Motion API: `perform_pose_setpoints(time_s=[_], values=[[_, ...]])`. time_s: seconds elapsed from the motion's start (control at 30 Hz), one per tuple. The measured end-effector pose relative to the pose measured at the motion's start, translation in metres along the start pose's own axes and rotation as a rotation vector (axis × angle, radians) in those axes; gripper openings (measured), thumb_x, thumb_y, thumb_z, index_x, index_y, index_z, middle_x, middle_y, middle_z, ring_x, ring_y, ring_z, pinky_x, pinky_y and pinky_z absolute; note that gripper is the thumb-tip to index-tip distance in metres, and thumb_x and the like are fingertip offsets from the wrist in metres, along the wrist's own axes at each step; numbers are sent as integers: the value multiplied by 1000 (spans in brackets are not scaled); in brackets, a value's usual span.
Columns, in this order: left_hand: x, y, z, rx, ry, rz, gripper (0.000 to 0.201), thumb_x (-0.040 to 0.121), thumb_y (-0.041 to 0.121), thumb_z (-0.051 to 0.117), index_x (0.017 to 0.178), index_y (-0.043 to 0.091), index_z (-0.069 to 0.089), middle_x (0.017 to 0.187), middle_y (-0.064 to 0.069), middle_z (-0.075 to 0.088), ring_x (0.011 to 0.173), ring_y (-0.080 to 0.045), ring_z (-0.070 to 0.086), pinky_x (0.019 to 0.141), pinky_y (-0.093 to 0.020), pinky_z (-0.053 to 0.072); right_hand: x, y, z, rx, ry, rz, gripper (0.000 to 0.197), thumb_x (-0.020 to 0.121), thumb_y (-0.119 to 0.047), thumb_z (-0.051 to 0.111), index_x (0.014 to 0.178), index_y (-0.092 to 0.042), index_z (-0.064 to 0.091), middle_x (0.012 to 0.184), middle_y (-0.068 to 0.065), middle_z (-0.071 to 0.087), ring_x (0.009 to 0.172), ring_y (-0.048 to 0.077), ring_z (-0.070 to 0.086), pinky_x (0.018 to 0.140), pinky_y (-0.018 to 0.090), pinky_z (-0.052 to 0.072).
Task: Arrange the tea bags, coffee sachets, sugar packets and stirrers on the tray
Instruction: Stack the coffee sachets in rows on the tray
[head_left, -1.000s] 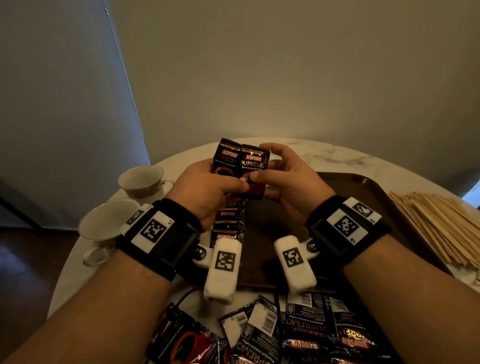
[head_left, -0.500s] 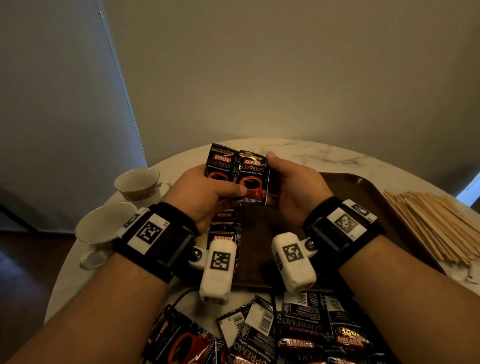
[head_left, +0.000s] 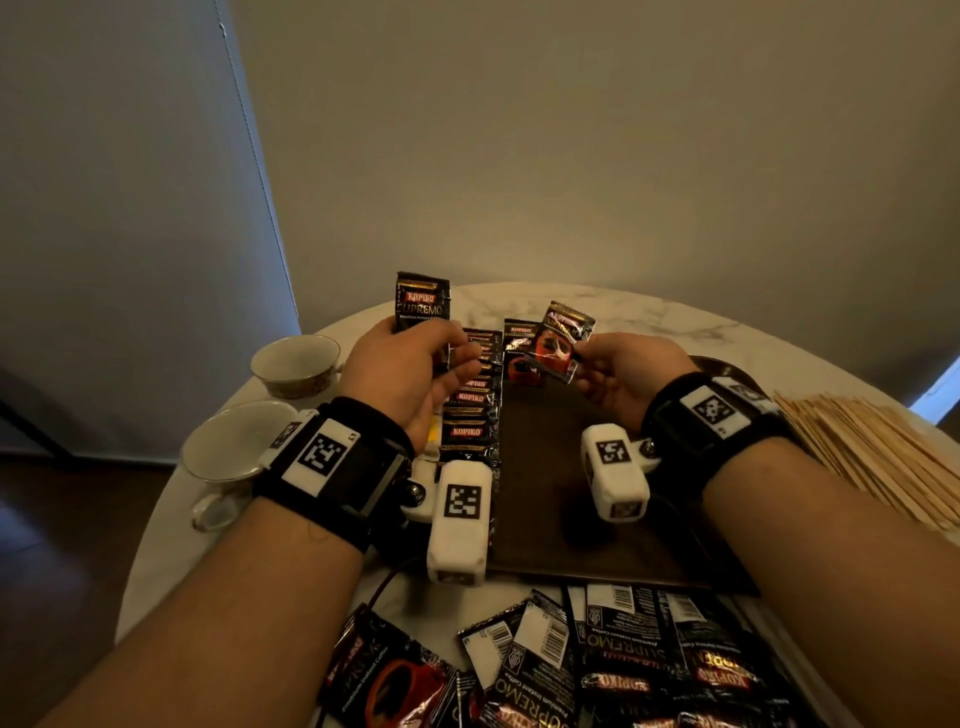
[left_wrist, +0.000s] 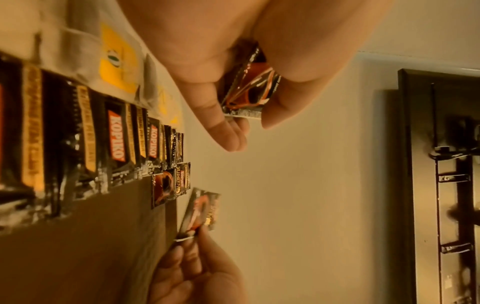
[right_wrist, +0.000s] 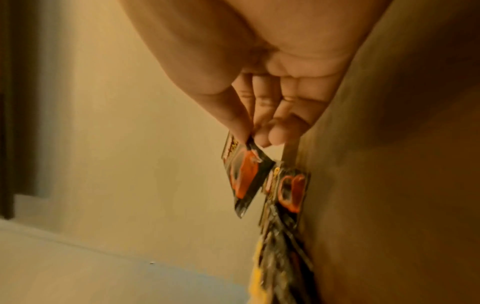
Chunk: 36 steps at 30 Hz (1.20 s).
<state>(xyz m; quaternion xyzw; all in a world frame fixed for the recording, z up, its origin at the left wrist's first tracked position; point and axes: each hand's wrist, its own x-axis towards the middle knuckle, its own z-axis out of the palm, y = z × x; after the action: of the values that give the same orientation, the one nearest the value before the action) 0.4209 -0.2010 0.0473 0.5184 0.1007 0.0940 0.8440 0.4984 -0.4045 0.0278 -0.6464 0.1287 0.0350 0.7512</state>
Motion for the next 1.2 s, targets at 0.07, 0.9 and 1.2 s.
perform_pose_setpoints(time_s=[0.07, 0.9, 1.2], values=[[1, 1, 0, -15, 8, -5, 9, 93, -3, 64, 96, 5, 63, 94, -14, 69, 75, -20, 74, 64, -28, 60, 12, 1, 0, -110, 10, 49, 7, 91, 4, 65, 89, -2, 64, 74, 10, 65, 59, 18, 61, 53, 28, 51], [-1, 10, -1, -79, 47, -86, 14, 101, 16, 55, 106, 4, 60, 87, -14, 72, 82, -33, 78, 62, -38, 64, 36, -1, 20, -673, -11, 66, 18, 83, -17, 85, 89, -5, 73, 75, 7, 69, 61, 15, 63, 56, 25, 52], [-6, 12, 1, -52, 51, -97, 12, 102, 17, 55, 104, 7, 61, 89, -13, 73, 86, -34, 78, 65, -39, 65, 32, -6, 21, -620, -33, 90, 14, 97, -19, 68, 99, -5, 70, 67, 4, 59, 57, 15, 54, 53, 25, 46]])
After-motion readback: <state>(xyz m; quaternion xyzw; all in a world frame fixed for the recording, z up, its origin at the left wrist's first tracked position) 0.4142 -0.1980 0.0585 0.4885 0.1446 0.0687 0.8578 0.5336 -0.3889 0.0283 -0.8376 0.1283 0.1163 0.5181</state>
